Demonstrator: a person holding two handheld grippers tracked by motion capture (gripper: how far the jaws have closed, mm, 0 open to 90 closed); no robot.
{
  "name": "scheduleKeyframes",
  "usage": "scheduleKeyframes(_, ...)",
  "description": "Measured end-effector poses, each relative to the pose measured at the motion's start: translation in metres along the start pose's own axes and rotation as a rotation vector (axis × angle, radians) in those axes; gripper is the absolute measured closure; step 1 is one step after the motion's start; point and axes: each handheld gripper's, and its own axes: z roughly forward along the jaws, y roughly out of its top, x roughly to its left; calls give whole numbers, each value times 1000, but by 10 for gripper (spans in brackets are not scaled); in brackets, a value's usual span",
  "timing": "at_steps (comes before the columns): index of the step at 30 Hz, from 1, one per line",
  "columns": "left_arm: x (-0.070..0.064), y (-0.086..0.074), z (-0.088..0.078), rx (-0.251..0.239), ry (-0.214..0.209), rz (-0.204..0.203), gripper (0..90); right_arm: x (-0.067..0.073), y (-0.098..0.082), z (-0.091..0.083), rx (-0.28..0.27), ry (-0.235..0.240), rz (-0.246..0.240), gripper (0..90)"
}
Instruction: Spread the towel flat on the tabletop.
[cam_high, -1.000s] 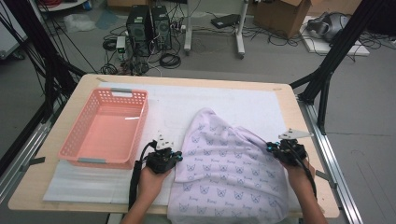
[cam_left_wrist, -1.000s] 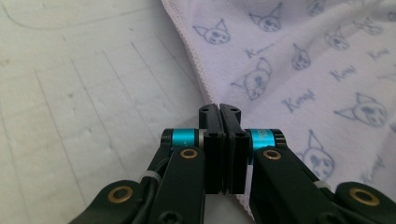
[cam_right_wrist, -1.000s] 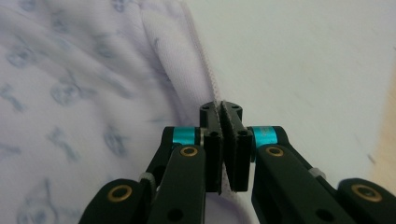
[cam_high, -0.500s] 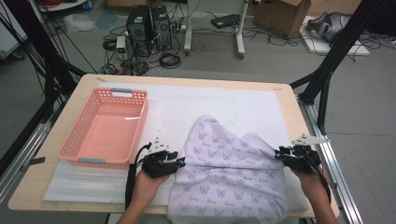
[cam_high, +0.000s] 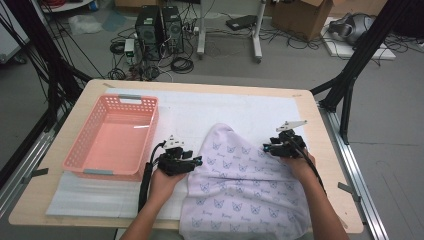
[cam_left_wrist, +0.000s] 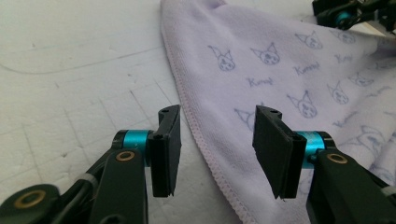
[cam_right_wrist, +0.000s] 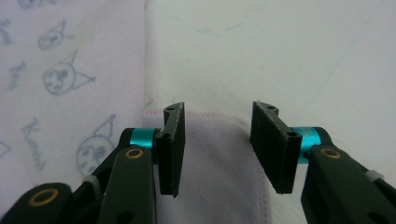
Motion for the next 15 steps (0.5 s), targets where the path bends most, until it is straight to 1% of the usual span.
scheduleKeyframes(1, 1, 0, 0, -1, 4, 0, 520, 1, 0, 2, 3, 8, -7, 642)
scheduleKeyframes(2, 2, 0, 0, 0, 7, -6, 521, 0, 0, 2, 1, 31, -5, 745)
scheduleKeyframes(3, 2, 0, 0, 2, 12, -10, 523, 0, 0, 1, 5, 42, -13, 857)
scheduleKeyframes(4, 3, 0, 1, 3, 12, -16, 528, 0, 0, 0, 11, 36, -35, 870)
scheduleKeyframes(5, 3, 0, 1, 3, 15, -16, 536, 0, 0, -2, 20, 5, -65, 877)
scheduleKeyframes(6, 3, 0, 2, -1, 20, -20, 540, -1, 0, -5, 29, -65, -82, 878)
scheduleKeyframes(7, 2, 0, 2, -2, 21, -20, 551, -5, -1, -10, 15, -141, -74, 879)
scheduleKeyframes(8, 2, 1, 3, 0, 27, -24, 554, -10, -3, -16, -13, -204, -45, 879)
scheduleKeyframes(9, 1, 4, 4, 14, 36, -17, 559, -15, -6, -22, -25, -292, -21, 879)
scheduleKeyframes(10, -1, 7, 3, 8, 61, -2, 573, -20, -9, -28, -41, -345, 16, 879)
scheduleKeyframes(11, -4, 10, 2, -20, 81, 14, 598, -26, -12, -33, -48, -394, 38, 878)
scheduleKeyframes(12, -5, 14, 2, -42, 81, 8, 620, -30, -15, -38, -57, -437, 58, 878)
scheduleKeyframes(13, -4, 18, 3, -46, 73, 4, 621, -36, -19, -42, -68, -419, 104, 877)
scheduleKeyframes(14, -5, 22, 5, -42, 76, 6, 621, -40, -22, -44, -67, -399, 127, 875)
scheduleKeyframes(15, -5, 25, 8, -37, 84, 10, 623, -41, -25, -45, -60, -418, 116, 875)
